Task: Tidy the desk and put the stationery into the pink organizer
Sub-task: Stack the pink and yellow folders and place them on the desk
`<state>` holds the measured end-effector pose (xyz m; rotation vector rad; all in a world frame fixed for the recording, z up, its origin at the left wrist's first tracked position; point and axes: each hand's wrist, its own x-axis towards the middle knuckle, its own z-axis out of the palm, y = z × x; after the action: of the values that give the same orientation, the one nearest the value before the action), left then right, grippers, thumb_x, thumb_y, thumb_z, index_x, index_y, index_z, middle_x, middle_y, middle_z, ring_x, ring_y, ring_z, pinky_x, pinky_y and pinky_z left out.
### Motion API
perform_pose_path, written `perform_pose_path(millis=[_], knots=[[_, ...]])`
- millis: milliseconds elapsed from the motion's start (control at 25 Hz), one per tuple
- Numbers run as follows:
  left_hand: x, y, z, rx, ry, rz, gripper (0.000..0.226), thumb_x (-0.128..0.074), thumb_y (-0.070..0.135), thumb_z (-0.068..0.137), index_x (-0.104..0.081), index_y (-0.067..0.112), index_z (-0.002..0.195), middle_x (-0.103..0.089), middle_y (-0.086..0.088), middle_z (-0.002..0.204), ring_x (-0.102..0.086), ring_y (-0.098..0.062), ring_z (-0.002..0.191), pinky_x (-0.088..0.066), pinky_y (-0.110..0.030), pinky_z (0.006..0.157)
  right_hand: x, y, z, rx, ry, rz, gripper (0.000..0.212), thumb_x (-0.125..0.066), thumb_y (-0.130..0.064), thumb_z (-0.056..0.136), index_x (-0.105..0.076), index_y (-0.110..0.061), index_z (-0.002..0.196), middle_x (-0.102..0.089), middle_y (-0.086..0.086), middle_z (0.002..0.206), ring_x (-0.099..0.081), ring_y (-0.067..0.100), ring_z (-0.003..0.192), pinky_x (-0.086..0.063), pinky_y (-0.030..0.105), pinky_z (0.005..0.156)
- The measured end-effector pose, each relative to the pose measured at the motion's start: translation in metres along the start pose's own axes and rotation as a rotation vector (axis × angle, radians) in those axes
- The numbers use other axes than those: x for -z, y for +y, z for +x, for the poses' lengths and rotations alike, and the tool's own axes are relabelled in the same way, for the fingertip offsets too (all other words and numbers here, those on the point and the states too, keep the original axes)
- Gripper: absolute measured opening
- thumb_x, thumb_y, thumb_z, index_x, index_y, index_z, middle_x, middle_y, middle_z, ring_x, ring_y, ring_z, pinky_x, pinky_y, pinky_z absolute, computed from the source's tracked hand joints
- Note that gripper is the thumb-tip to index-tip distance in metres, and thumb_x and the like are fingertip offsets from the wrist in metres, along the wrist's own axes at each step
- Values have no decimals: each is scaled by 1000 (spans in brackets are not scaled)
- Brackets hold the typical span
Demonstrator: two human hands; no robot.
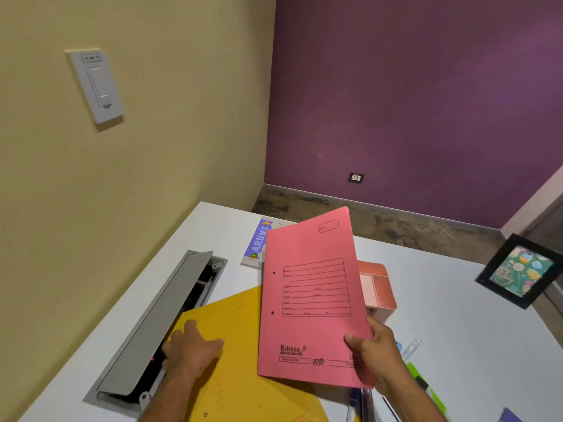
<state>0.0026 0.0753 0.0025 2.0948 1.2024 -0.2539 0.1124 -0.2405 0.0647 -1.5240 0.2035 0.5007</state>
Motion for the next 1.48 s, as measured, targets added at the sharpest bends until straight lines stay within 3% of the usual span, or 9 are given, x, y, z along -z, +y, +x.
perform_pose_path(millis=[160,320,520,680,800,880,1000,1320,1480], knots=[[-18,-32,-13,208,-68,172,121,-75,59,64,3,24,150,-32,-15,148,-32,-36,132,-33,-47,106,17,15,-11,-28,3,39,47,-52,24,85,-67,-16,107,-76,19,90,-73,34,69,-58,38,55],[-28,-45,-20,185,22,202,136,-78,64,63,20,24,149,-31,-13,153,-31,-36,137,-29,-49,112,29,32,-18,-18,51,91,49,-53,28,79,-67,-9,107,-76,19,89,-74,33,71,-58,34,54],[-24,-37,-40,160,124,210,141,-83,62,59,21,28,149,-32,-12,152,-35,-34,135,-33,-49,109,40,48,-21,14,98,130,48,-59,29,73,-67,-7,105,-77,14,80,-74,27,65,-57,29,50],[-29,-33,-43,85,76,-99,142,-94,28,56,8,25,154,-35,-20,145,-42,-40,130,-38,-54,106,47,56,-24,34,90,142,48,-57,31,72,-65,-3,105,-77,12,74,-74,23,61,-56,25,48],[-33,-24,-41,25,95,-264,112,-86,10,66,-16,15,153,-44,-21,137,-50,-40,120,-45,-55,98,52,57,-26,50,72,123,46,-57,31,73,-65,-1,105,-77,10,73,-73,20,61,-55,21,49],[-31,-16,-40,-47,151,-325,65,-79,14,77,-46,16,133,-57,-14,116,-58,-33,97,-52,-49,83,55,57,-26,50,57,146,45,-58,31,73,-65,-1,104,-77,12,75,-74,21,62,-56,22,50],[-16,2,-44,-104,180,-455,15,-63,19,93,-52,25,102,-64,-5,97,-61,-22,77,-55,-43,74,56,60,-25,60,46,189,44,-58,30,73,-65,0,104,-77,14,78,-74,23,65,-57,24,52],[37,45,-54,-359,155,-784,14,-54,28,99,-60,36,90,-73,-1,83,-70,-27,74,-57,-39,67,30,66,-20,29,-133,289,58,-79,16,57,-66,3,112,-69,33,103,-70,43,85,-60,41,65],[53,55,-67,-517,106,-879,13,-60,50,91,-63,38,93,-76,2,85,-74,-22,73,-60,-41,65,2,64,-19,46,-228,326,56,-81,11,59,-65,3,112,-68,34,105,-70,46,89,-59,43,66]])
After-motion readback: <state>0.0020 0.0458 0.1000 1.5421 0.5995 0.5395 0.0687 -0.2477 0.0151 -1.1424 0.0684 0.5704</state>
